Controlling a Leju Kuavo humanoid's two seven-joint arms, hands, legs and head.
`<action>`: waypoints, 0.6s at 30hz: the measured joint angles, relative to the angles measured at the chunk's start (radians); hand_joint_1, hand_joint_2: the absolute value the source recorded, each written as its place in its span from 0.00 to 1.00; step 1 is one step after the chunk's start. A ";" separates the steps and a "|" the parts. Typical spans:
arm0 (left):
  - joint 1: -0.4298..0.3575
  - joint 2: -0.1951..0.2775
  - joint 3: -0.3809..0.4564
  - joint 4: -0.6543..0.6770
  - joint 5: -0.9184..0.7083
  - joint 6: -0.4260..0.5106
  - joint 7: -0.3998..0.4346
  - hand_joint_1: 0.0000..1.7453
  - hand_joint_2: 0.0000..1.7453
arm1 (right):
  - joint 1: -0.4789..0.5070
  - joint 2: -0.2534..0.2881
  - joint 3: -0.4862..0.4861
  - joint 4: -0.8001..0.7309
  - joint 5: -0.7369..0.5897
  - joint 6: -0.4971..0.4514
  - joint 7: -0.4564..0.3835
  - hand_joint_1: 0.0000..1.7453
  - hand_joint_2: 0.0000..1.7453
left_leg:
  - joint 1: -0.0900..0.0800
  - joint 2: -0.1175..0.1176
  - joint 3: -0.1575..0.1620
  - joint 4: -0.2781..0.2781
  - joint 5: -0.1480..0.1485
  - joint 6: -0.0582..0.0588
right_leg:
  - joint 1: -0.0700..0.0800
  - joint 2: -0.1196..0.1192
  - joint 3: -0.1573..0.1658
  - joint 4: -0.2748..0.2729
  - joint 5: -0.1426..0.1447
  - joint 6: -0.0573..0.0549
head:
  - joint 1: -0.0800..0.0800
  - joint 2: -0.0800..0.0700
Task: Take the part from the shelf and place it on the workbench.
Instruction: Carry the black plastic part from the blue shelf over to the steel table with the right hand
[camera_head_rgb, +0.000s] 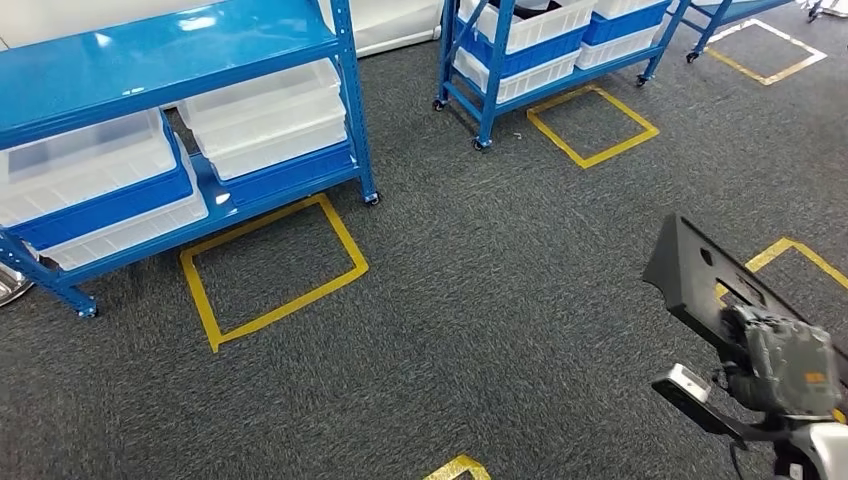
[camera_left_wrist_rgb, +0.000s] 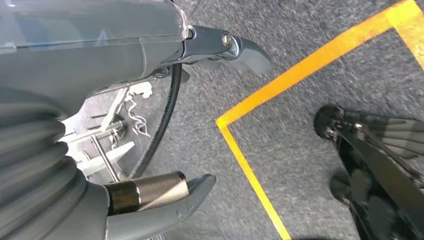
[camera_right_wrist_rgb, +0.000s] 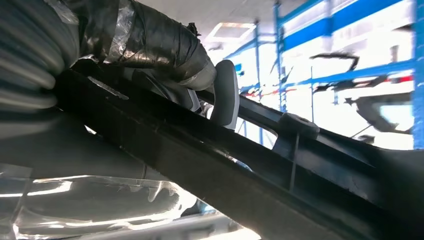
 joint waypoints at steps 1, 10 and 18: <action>0.004 -0.009 0.000 0.000 0.018 0.007 -0.003 0.00 1.00 | 0.036 -0.001 -0.030 -0.021 0.001 -0.006 -0.001 1.00 1.00 | -0.001 0.017 0.000 -0.003 0.002 0.004 | 0.001 -0.034 -0.023 0.054 -0.034 0.001 | 0.001 0.000; 0.024 -0.077 -0.014 0.001 0.187 0.064 -0.026 0.00 1.00 | 0.379 0.069 -0.307 -0.249 0.014 -0.009 -0.047 1.00 1.00 | -0.011 0.139 0.004 0.015 -0.025 -0.020 | -0.003 -0.143 0.086 -0.046 -0.015 0.006 | 0.001 0.000; 0.022 -0.124 -0.050 0.001 0.322 0.123 -0.041 0.00 1.00 | 0.497 0.225 -0.502 -0.389 0.018 0.061 -0.166 1.00 1.00 | -0.004 0.056 -0.071 0.236 -0.173 -0.051 | 0.000 -0.064 0.069 -0.055 0.000 -0.044 | -0.001 0.000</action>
